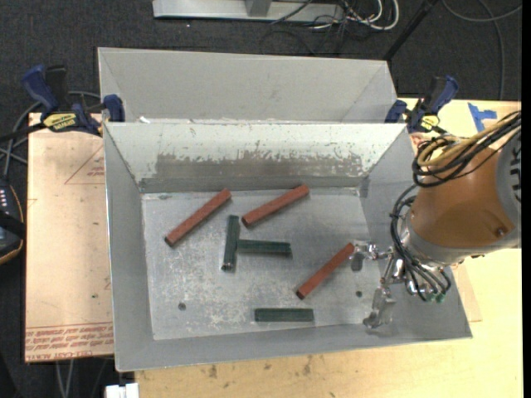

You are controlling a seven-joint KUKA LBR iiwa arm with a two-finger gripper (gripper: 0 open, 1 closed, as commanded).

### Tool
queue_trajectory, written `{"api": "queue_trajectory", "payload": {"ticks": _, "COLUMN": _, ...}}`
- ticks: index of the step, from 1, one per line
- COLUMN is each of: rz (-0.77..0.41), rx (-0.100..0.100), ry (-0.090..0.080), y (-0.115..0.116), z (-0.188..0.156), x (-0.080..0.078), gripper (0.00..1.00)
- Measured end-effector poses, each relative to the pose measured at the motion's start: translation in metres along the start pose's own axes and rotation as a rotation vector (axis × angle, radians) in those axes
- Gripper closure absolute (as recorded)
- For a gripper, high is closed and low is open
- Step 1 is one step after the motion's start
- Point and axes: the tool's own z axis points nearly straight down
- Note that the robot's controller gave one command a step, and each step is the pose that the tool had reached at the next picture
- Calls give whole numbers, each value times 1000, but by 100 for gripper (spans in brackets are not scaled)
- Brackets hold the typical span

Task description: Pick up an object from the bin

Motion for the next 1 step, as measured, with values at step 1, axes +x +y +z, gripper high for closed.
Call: {"api": "queue_trajectory", "payload": {"ticks": 1, "rz": -351, "rx": 0, "ry": -9, "y": 50, "z": 65, "x": -72, "gripper": 0}}
